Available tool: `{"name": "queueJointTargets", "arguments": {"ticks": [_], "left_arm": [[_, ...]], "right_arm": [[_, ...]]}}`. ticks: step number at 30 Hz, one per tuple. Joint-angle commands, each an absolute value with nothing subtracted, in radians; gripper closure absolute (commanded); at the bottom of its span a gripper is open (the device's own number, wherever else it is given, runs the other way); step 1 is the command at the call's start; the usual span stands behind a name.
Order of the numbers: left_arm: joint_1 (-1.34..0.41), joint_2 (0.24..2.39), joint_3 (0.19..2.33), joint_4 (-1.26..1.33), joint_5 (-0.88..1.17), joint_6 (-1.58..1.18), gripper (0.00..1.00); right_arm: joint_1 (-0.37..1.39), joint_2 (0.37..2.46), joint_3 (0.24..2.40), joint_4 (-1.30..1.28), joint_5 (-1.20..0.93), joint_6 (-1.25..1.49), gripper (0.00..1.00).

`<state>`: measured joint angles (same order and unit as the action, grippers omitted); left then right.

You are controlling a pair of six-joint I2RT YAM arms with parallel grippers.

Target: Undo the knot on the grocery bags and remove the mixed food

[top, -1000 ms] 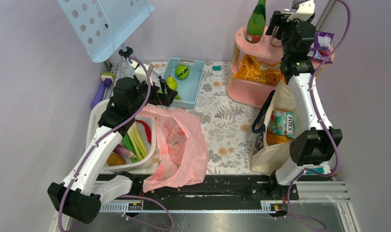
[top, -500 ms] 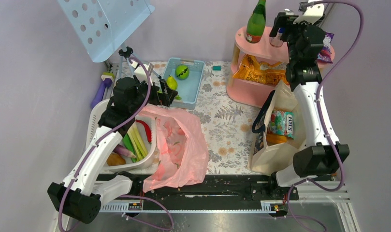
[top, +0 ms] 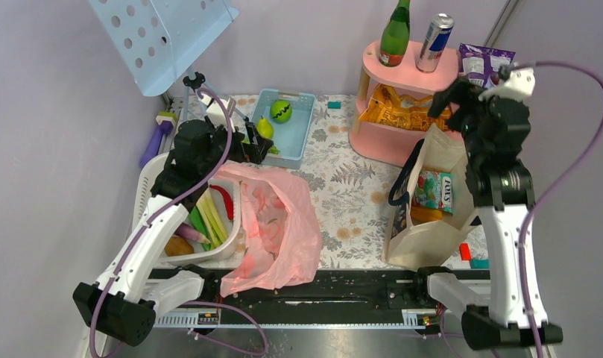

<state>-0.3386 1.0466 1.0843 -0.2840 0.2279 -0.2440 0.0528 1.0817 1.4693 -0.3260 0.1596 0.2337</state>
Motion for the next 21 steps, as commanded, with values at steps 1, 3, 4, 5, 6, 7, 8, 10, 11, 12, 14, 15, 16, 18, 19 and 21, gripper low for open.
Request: {"name": "queueJointTargets", "arguments": {"ticks": [1,3,4,5,6,7,8,10,11,12,14,15,16,18,19,21], "left_arm": [[-0.332,1.021,1.066,-0.25,0.204,-0.249,0.01],[-0.332,1.025,1.065,-0.25,0.206,-0.254,0.01],[-0.332,1.027,1.065,-0.25,0.207,-0.255,0.01],[-0.331,1.027,1.064,-0.249,0.209,-0.256,0.01],[-0.33,1.027,1.064,-0.249,0.21,-0.256,0.01],[-0.332,1.028,1.064,-0.249,0.21,-0.256,0.01],[-0.331,1.027,1.064,-0.249,0.209,-0.255,0.01],[-0.333,1.022,1.063,-0.248,0.206,-0.254,0.01],[-0.333,1.019,1.062,-0.248,0.207,-0.252,0.01],[-0.333,1.014,1.063,-0.25,0.204,-0.248,0.01],[-0.333,1.003,1.062,-0.253,0.192,-0.24,0.01],[-0.332,1.0,1.063,-0.254,0.183,-0.236,0.01],[-0.333,0.998,1.064,-0.259,0.181,-0.233,0.01],[-0.333,0.996,1.066,-0.261,0.175,-0.23,0.01],[-0.333,0.994,1.066,-0.261,0.175,-0.23,0.01],[-0.332,0.994,1.067,-0.261,0.176,-0.23,0.01]], "right_arm": [[0.052,0.941,1.39,-0.683,0.273,0.357,0.04],[0.052,0.907,1.365,-0.821,0.307,0.405,0.11],[0.052,0.892,1.342,-0.865,0.312,0.42,0.14],[0.051,0.881,1.312,-0.899,0.313,0.436,0.15],[0.046,0.876,1.285,-0.933,0.308,0.449,0.16],[0.035,0.881,1.26,-0.964,0.294,0.459,0.18],[0.021,0.892,1.232,-0.987,0.283,0.47,0.18],[-0.029,0.91,1.167,-0.99,0.252,0.483,0.18],[-0.055,0.921,1.136,-0.979,0.236,0.489,0.18],[-0.087,0.932,1.102,-0.966,0.218,0.496,0.16],[-0.157,0.973,1.048,-0.928,0.128,0.508,0.09],[-0.175,0.996,1.021,-0.907,0.091,0.513,0.05],[-0.178,1.024,1.001,-0.89,0.075,0.52,0.03],[-0.177,1.08,0.964,-0.871,0.027,0.546,0.01],[-0.175,1.103,0.935,-0.842,0.005,0.559,0.01],[-0.172,1.141,0.864,-0.779,0.004,0.587,0.0]]}}
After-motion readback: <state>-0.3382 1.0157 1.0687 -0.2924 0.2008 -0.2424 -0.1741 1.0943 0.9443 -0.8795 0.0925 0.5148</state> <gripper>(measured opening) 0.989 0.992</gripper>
